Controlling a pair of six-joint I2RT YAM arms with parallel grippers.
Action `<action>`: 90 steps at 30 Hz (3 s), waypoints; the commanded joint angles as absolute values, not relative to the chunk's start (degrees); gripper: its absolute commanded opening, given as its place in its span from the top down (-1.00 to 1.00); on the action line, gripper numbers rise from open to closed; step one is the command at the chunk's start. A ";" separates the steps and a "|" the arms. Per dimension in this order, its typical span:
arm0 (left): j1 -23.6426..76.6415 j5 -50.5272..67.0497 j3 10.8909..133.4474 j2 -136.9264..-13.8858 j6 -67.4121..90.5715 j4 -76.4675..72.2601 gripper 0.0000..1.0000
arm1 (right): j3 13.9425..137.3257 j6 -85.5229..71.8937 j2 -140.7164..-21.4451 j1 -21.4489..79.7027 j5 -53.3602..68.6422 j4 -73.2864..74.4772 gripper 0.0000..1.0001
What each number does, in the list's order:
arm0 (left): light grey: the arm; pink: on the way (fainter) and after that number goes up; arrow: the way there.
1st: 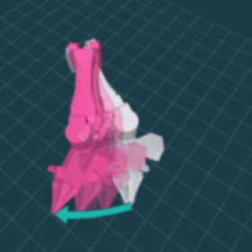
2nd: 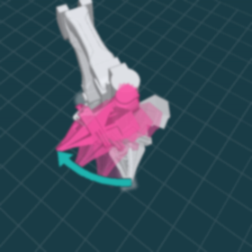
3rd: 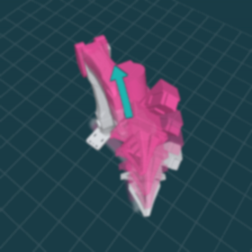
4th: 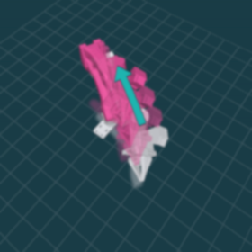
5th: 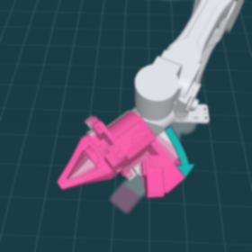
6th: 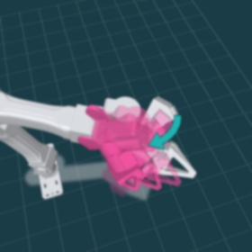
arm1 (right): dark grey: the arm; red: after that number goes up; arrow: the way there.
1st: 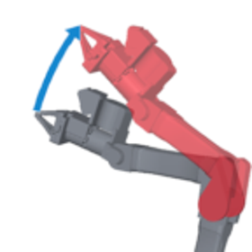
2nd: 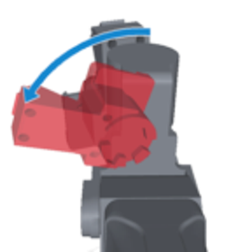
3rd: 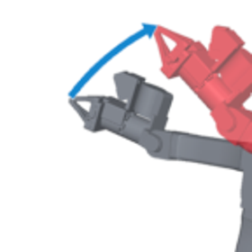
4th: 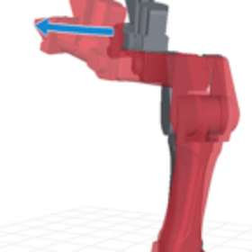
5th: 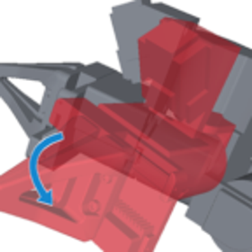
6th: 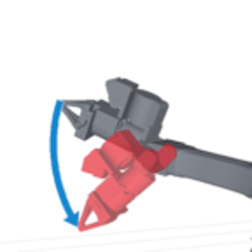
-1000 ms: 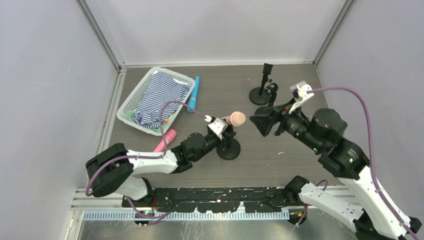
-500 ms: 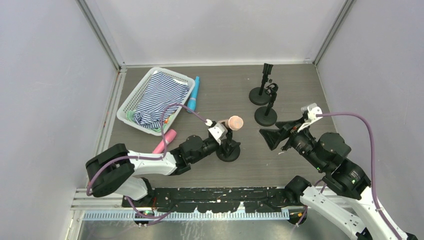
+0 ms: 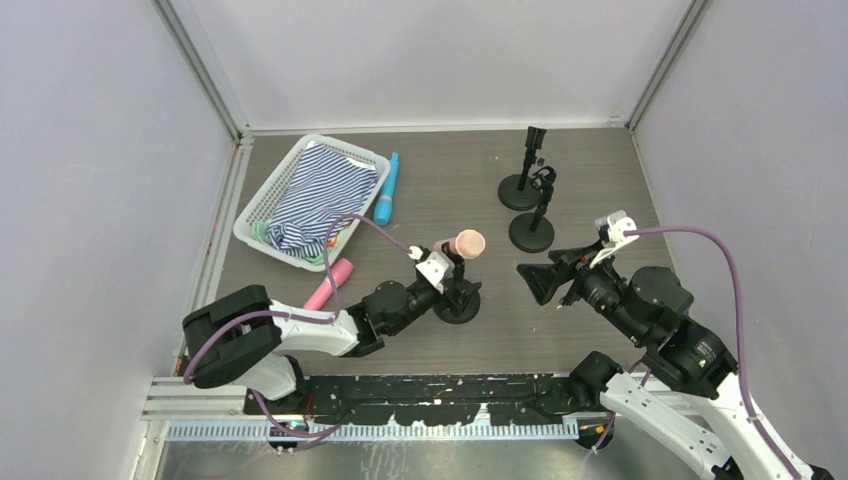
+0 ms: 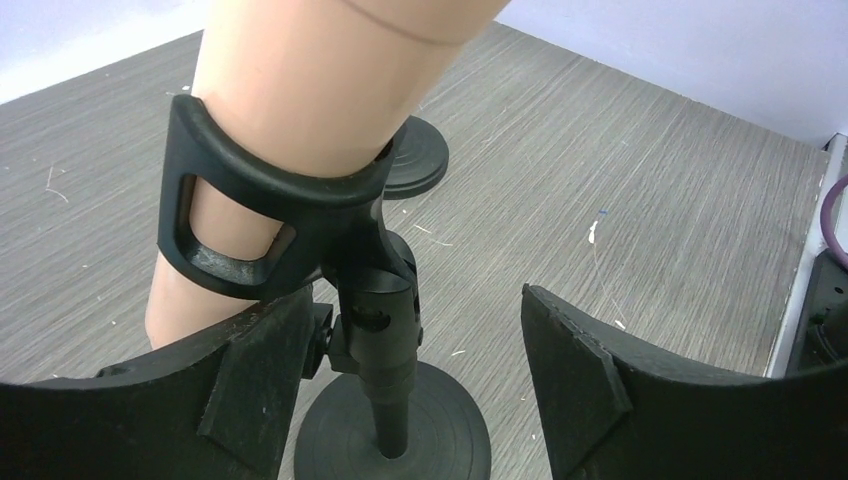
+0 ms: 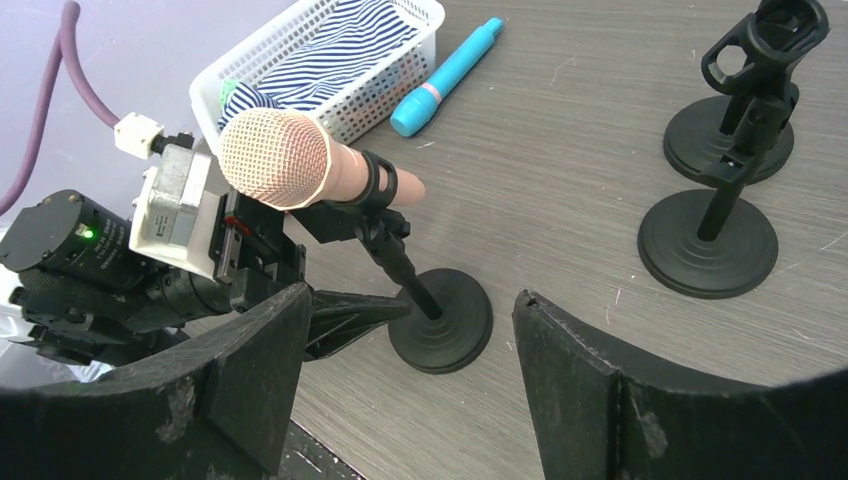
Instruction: Attach the microphones to the stand
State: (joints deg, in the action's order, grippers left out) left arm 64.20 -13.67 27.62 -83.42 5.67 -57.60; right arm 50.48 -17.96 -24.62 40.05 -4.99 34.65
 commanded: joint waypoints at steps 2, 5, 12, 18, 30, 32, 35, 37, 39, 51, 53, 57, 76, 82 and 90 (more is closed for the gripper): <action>65.56 -17.60 26.78 -85.21 2.79 -56.51 -0.55 | 49.63 -18.15 -24.84 40.42 -4.24 33.18 -0.57; 66.33 -18.25 26.64 -83.88 1.93 -56.51 -0.55 | 49.33 -18.15 -24.80 40.35 -4.37 33.22 -0.57; 67.21 -17.38 28.30 -75.42 1.63 -51.36 -0.56 | 47.05 -18.49 -22.62 40.38 -6.63 31.11 -0.57; 67.30 -15.77 27.82 -68.83 3.08 -45.13 -0.56 | 45.42 -19.32 -21.67 40.38 -7.31 30.93 -0.57; 67.54 -20.60 21.06 -46.76 15.03 -20.15 -0.54 | 27.13 -16.82 -16.12 40.40 -1.70 11.20 -0.51; 67.59 -25.82 21.64 -41.47 19.26 -12.14 -0.55 | 22.23 -17.17 -16.75 40.41 -0.82 3.23 -0.48; 67.43 -35.03 24.26 -35.21 27.19 2.67 -0.61 | 18.70 -18.23 -21.75 40.46 -0.79 -6.88 -0.43; 67.29 -38.29 26.71 -32.97 31.75 13.83 -0.70 | 18.02 -18.38 -27.14 40.56 1.94 -11.99 -0.42; 67.02 -38.31 28.55 -32.85 33.60 19.70 -0.71 | 17.66 -18.31 -32.74 41.20 2.98 -16.59 -0.42; 48.02 -15.71 31.89 -39.89 34.87 24.39 -0.78 | 17.06 -10.01 -53.29 54.27 -6.64 -27.29 -0.37; 47.03 -15.82 32.41 -39.30 34.16 25.03 -0.78 | 17.06 -9.24 -55.73 54.50 -8.61 -29.22 -0.30; 46.07 -16.26 34.51 -38.43 32.96 27.56 -0.78 | 17.05 -7.38 -62.44 54.53 -12.08 -37.46 -0.09; 45.88 -26.22 45.82 -34.35 24.89 44.25 -0.79 | 30.25 0.81 -97.62 50.61 -21.73 -67.30 0.99; 45.88 -28.25 45.35 -32.64 25.49 44.36 -0.79 | 46.77 -1.93 -108.04 39.77 -13.61 -59.08 0.98; 45.88 -28.84 45.11 -33.25 25.58 44.14 -0.79 | 73.08 -3.29 -122.48 31.90 -6.46 -44.50 0.99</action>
State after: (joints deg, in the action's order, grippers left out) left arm 46.11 -27.35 44.77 -32.99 26.35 44.56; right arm 62.33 -2.11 -118.67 34.30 -10.46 -50.13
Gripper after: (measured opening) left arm 0.893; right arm 0.319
